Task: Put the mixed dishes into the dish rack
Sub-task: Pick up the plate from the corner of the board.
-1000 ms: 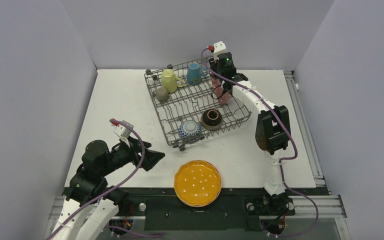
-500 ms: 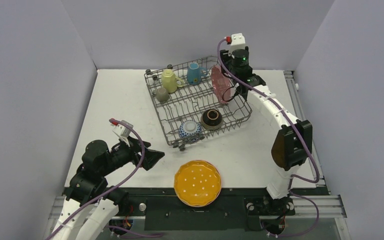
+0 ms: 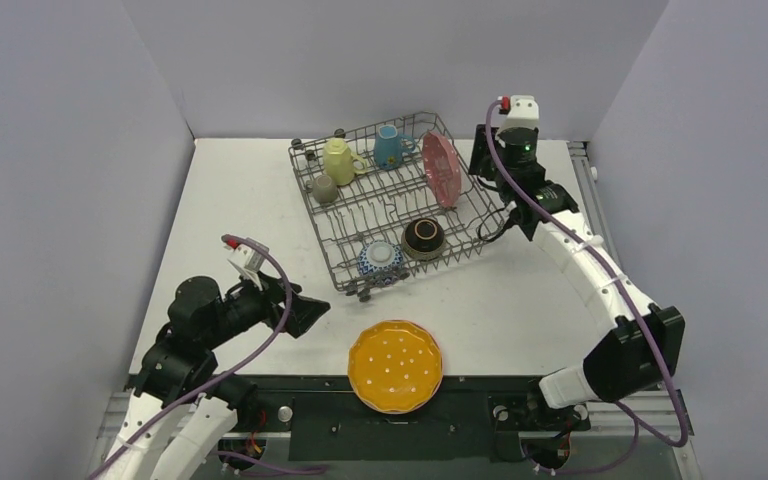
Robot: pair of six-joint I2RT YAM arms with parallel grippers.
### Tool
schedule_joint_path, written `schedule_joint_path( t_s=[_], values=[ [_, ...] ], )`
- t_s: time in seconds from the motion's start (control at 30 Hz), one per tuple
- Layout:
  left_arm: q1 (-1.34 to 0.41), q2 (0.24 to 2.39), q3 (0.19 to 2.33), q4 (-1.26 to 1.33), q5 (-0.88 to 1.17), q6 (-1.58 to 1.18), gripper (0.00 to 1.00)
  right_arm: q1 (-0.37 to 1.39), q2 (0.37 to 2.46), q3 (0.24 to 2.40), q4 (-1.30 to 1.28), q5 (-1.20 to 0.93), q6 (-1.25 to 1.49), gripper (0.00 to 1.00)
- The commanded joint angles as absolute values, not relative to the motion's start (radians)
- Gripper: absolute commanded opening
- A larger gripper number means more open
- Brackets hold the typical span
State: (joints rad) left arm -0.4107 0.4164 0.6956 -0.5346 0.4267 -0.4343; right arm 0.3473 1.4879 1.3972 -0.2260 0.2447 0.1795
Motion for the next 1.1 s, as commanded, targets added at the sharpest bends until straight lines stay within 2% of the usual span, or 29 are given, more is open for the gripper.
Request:
schedule_joint_path(
  t_s=[0.0,0.23,0.7,1.07],
  values=[
    [-0.417,0.443,0.718,-0.519,0.419,-0.440,0.96,0.343,1.340,1.316,-0.322,0.264,0.262,0.57],
    [-0.437,0.499,0.767,-0.604,0.348,-0.475,0.96,0.343,1.062,1.048,-0.350,0.143,0.348,0.57],
    [-0.491,0.538,0.763,-0.714,0.287,-0.610,0.96,0.402,0.801,0.868,-0.485,-0.013,0.427,0.57],
    [-0.874,0.611,0.635,-0.696,-0.057,-0.868,0.96,0.615,0.773,0.781,-0.504,0.080,0.514,0.57]
  ],
)
